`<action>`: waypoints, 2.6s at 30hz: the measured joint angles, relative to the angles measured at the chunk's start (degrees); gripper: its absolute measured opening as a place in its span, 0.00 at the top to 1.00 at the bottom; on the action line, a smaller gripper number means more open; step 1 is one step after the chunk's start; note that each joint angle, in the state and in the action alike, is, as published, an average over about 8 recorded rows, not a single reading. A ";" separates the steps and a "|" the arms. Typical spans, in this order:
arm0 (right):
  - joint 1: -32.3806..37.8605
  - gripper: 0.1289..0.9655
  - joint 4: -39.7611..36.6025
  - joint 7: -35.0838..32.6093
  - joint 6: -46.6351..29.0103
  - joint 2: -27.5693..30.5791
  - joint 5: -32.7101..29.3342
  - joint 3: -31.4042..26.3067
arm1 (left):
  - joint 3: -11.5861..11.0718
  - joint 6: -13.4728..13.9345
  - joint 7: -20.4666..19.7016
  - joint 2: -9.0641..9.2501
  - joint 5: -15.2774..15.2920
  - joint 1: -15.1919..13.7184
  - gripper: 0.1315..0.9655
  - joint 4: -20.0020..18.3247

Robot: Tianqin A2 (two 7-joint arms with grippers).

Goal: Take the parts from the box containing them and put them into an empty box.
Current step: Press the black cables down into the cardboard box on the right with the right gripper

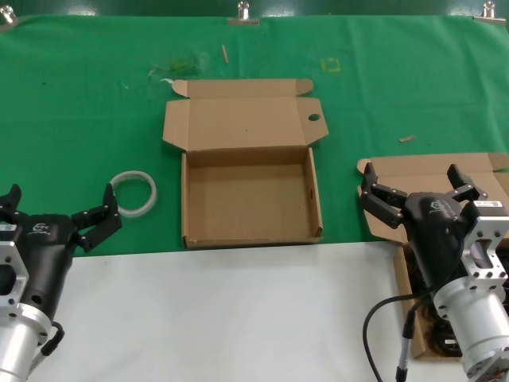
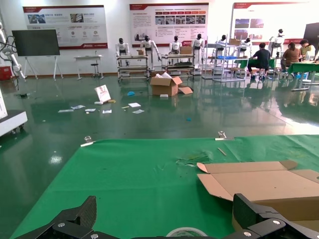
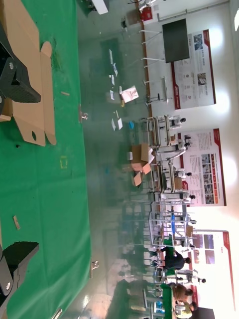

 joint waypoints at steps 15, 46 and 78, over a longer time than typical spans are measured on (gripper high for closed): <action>0.00 0.00 0.00 0.00 0.00 0.00 0.00 0.00 | 0.00 0.00 0.00 0.00 0.00 0.00 0.00 0.00; -12.21 0.00 16.82 -42.58 41.97 -0.07 25.26 -9.06 | 0.00 0.00 0.00 0.00 0.00 0.00 0.00 0.00; 6.04 0.00 4.67 -117.54 56.92 -0.07 46.14 -3.26 | 0.00 0.00 -0.02 0.00 0.01 0.00 0.00 0.00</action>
